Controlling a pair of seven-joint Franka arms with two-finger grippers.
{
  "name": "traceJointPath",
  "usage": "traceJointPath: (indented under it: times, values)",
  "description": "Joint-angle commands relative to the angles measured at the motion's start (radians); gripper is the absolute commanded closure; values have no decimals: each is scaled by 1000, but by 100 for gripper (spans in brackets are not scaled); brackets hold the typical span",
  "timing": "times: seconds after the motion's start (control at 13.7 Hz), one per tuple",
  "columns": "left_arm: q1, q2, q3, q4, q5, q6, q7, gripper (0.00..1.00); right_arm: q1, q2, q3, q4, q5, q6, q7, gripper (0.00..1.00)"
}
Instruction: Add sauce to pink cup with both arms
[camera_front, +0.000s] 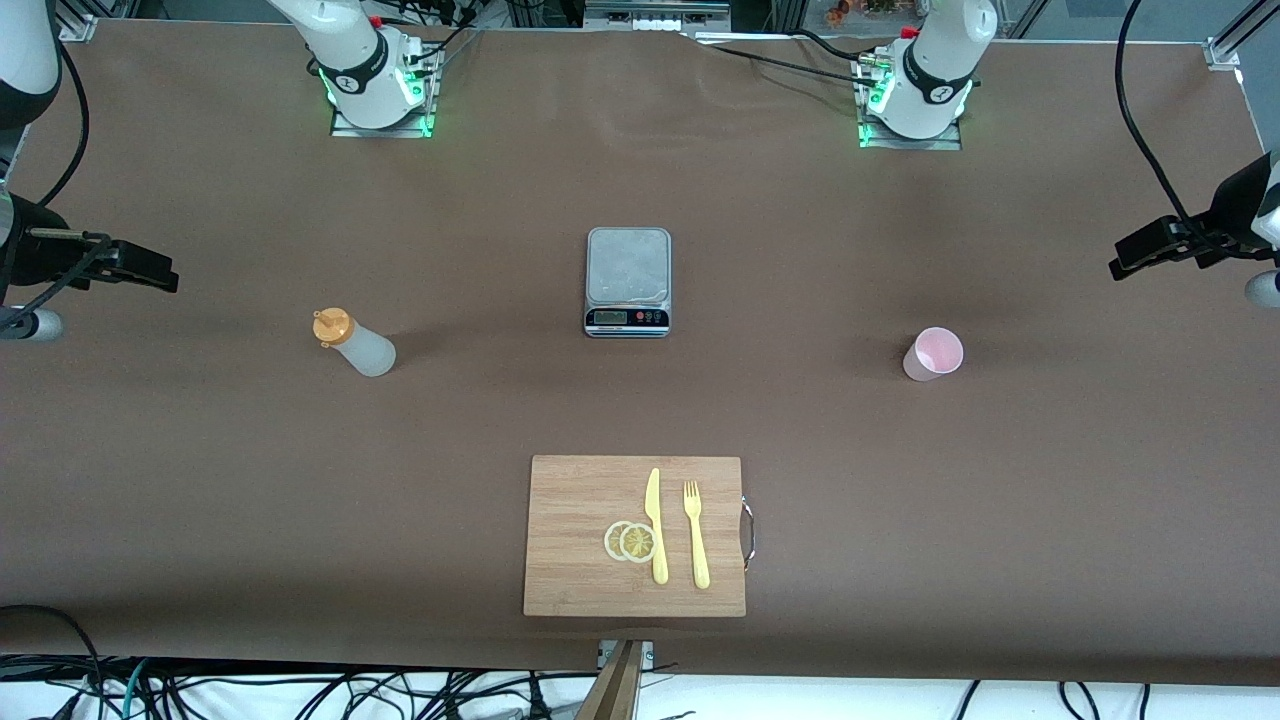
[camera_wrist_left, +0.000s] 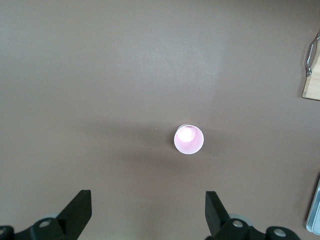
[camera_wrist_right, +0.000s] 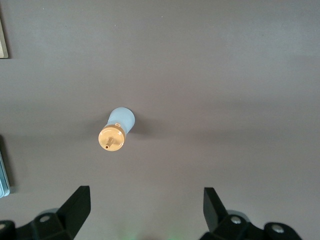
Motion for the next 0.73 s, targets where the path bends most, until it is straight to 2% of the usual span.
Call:
traceJointPath:
  times: [0.0,0.66]
  values:
    - [-2,7,-5,22,-9,-7,-14,0,-3,5,-1,15,0,-11,-12,0]
    - [-4,9,-6,25,-19,-5,-60,0,-4,7,-1,17,3,-5,-12,0]
